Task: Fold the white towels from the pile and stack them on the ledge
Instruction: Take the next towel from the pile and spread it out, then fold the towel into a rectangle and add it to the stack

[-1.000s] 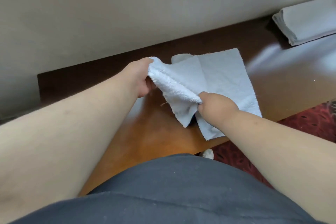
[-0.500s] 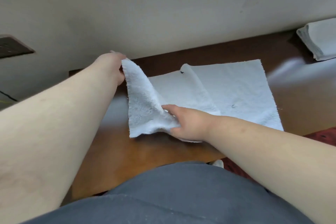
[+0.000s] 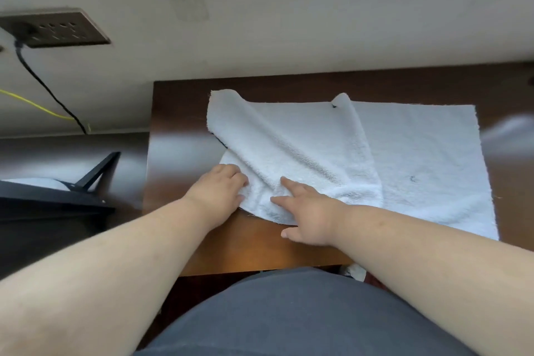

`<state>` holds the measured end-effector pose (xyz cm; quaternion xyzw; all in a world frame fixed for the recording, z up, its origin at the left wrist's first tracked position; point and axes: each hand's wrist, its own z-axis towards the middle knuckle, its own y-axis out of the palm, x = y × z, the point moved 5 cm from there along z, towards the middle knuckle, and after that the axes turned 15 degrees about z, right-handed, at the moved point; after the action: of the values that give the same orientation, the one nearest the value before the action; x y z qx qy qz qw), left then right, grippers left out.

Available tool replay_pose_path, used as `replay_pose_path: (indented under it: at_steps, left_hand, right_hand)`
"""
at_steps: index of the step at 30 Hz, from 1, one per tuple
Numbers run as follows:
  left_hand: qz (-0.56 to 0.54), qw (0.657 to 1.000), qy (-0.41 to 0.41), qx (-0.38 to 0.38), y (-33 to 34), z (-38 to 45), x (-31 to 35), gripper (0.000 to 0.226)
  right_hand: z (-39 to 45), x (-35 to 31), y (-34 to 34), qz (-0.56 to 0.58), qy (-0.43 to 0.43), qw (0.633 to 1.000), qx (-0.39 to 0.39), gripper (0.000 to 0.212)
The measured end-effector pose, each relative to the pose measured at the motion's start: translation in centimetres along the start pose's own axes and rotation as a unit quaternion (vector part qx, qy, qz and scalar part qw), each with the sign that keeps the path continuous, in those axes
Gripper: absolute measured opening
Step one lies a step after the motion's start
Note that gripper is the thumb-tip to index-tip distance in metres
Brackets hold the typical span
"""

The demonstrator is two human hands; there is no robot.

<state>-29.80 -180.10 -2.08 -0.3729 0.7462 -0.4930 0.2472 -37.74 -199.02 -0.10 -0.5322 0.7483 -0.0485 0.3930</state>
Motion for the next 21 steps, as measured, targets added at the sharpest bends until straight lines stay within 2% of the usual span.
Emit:
replay_pose_path:
  at_steps: [5, 9, 15, 21]
  left_hand:
    - [0.088, 0.996, -0.007, -0.024, 0.2, -2.2, -1.4, 0.041]
    - [0.132, 0.989, -0.024, -0.064, 0.8, -4.8, -2.3, 0.051]
    - [0.091, 0.987, -0.089, -0.098, 2.9, -9.2, -1.9, 0.055]
    - [0.056, 0.979, -0.155, -0.121, 4.0, -12.2, -3.1, 0.052]
  right_hand:
    - [1.4, -0.9, -0.9, -0.010, 0.010, 0.999, 0.046, 0.098]
    - [2.9, -2.3, -0.2, -0.081, 0.021, 0.996, 0.025, 0.094]
    - [3.9, -4.8, 2.5, -0.175, -0.012, 0.984, -0.015, 0.091]
    - [3.6, -7.4, 4.9, -0.184, -0.091, 0.974, -0.093, 0.086]
